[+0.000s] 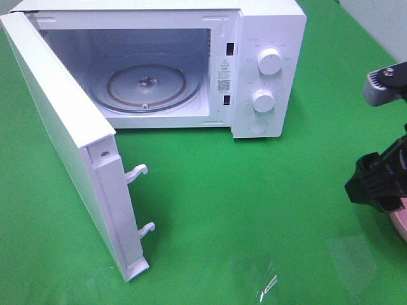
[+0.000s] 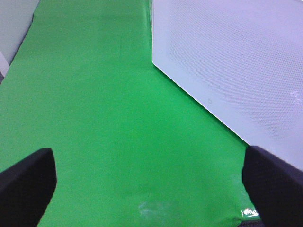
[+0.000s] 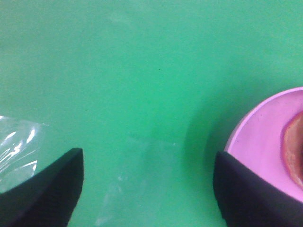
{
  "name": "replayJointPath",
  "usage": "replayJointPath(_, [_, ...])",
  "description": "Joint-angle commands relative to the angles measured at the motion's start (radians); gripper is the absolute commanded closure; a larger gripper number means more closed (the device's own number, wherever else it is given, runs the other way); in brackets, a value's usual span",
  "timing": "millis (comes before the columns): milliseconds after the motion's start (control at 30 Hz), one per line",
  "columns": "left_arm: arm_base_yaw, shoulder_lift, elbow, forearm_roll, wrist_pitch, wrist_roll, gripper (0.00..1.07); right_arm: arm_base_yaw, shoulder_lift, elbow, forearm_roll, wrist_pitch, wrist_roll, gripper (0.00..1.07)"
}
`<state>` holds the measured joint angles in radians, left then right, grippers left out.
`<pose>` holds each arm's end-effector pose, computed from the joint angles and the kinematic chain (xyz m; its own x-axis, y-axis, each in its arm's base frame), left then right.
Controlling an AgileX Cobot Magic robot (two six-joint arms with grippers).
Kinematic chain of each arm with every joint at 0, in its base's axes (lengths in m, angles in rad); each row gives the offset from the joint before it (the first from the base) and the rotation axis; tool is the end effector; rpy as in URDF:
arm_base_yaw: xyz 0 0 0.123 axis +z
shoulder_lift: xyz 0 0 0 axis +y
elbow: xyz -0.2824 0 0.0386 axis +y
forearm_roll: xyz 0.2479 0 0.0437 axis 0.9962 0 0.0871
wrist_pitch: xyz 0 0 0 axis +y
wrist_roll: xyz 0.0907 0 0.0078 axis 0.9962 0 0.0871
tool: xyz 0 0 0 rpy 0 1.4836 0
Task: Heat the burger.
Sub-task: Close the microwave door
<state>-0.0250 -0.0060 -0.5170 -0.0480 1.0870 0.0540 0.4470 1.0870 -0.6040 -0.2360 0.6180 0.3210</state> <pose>-0.0090 -0.0036 0.2798 -0.4562 0.0430 -0.8889 0.0772 0.9970 0.0087 0.1778 0.0715 0.2385 -0.7990 -0.2433 -0.5499 -0.2629 0.9638 -0.0445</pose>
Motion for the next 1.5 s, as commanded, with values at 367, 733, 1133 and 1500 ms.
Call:
replayJointPath(367, [0.0,-0.015,-0.001,0.003,-0.017,0.004,0.06,-0.003,-0.387,0.0,0.102,0.291,-0.115,0.33])
replayJointPath(733, [0.0,-0.015,-0.001,0.003,-0.017,0.004,0.06,-0.003,-0.65,0.002,0.1,0.47,-0.114,0.33])
replayJointPath(1133, [0.0,-0.015,-0.001,0.003,-0.017,0.004,0.06,-0.111,-0.933,0.055,0.116,0.475,-0.121,0.33])
replayJointPath(1500, [0.0,-0.015,-0.001,0.003,-0.017,0.004,0.06,-0.302,-1.117,0.079,0.16,0.384,-0.147,0.33])
